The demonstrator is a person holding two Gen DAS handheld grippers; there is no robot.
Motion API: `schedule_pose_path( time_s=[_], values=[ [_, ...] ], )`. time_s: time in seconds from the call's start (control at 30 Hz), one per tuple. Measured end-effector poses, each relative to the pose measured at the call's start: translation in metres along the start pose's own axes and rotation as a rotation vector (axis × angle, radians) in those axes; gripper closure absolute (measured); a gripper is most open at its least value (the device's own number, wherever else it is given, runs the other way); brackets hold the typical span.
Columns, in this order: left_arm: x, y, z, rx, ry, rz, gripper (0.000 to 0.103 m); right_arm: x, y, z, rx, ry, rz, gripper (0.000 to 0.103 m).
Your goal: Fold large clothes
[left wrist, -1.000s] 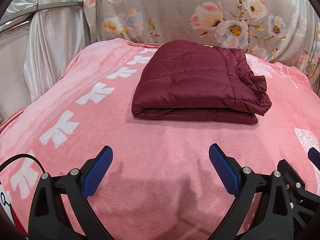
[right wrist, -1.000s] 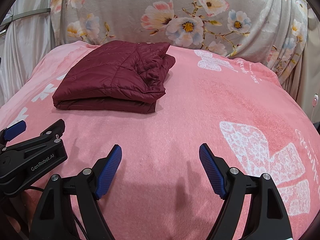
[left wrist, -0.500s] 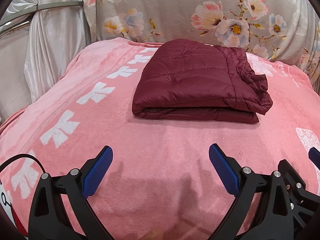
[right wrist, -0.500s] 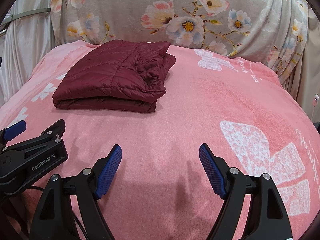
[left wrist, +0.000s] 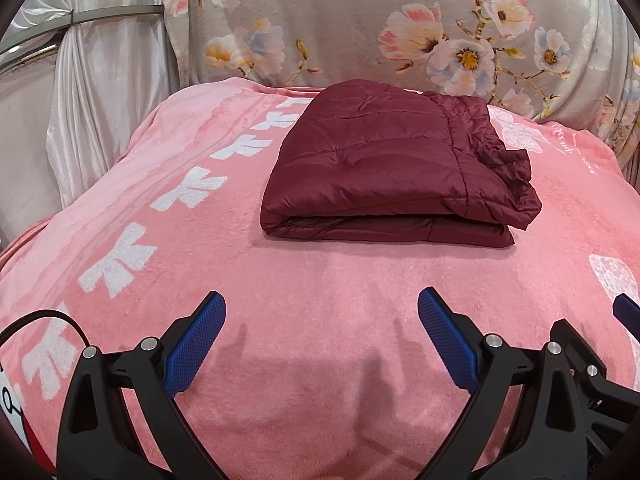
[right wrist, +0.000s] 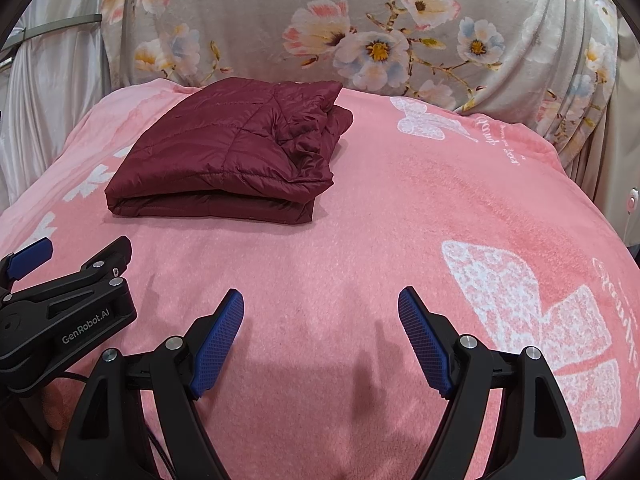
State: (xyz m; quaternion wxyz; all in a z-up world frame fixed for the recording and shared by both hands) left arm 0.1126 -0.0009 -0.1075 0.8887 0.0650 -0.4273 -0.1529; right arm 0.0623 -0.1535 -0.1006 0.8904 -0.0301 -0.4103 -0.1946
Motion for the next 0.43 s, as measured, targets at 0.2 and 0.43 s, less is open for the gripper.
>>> schedule_pose_path(
  time_s=[0.2, 0.43],
  values=[
    [0.0005, 0.0008, -0.0006, 0.007, 0.006, -0.007, 0.009, -0.0001, -0.0008, 0.0003, 0.0, 0.0, 0.0, 0.025],
    [0.0023, -0.0002, -0.0003, 0.017, -0.002, -0.014, 0.01, -0.0004, -0.0023, -0.0003, 0.002, 0.001, -0.001, 0.025]
  ],
)
Point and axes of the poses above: each gripper's, at about its wrist camera, not at the fingertips, and z roughly against the way its jaws point, y to its left, x to its top, the point moved 3 cm from there along -z, roughly the way its jaws point, and after that the axes turned 14 degrees about -z, right-handed, at the moved point
